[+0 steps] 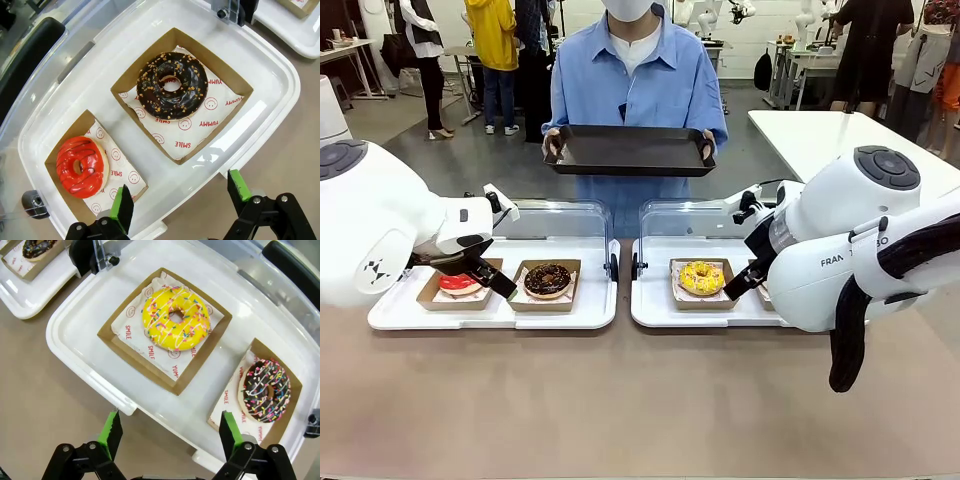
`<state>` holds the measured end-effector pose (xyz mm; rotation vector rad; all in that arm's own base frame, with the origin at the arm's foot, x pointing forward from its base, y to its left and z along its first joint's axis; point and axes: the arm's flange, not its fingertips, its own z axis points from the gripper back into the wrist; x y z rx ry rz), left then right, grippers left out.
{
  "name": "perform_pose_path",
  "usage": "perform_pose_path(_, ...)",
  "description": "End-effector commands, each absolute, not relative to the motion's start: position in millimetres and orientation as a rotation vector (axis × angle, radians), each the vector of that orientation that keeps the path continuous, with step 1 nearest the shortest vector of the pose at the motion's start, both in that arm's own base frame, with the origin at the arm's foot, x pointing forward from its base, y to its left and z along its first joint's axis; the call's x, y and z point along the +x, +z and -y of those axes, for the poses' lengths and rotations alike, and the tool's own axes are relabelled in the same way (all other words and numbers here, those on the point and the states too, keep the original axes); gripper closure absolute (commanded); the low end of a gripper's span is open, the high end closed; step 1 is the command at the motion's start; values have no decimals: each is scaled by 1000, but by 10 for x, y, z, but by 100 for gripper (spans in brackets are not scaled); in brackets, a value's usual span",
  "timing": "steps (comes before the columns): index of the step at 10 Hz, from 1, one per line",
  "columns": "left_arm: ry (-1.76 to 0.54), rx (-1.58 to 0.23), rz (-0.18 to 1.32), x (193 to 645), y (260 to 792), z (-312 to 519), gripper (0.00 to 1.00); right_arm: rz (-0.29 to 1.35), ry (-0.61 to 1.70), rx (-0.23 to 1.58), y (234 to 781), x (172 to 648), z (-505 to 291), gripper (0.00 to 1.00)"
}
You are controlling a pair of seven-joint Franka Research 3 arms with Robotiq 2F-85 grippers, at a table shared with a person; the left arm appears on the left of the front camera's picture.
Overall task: Provide the desired donut to the person.
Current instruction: Pick up and lift the Paper togo box containing the Donut pointed at by the person.
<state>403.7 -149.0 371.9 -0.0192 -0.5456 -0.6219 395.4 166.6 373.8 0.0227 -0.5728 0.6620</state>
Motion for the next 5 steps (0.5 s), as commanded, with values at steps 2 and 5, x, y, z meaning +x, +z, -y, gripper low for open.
perform_pose_path(2,-622,-19,546,4036,3719,1490,0,573,662,23,3738,3954,-1667,0)
perform_pose_path(5,-632,-12,512,3886,3994,1544,0,563,628,48,4097,3795,-1669,0)
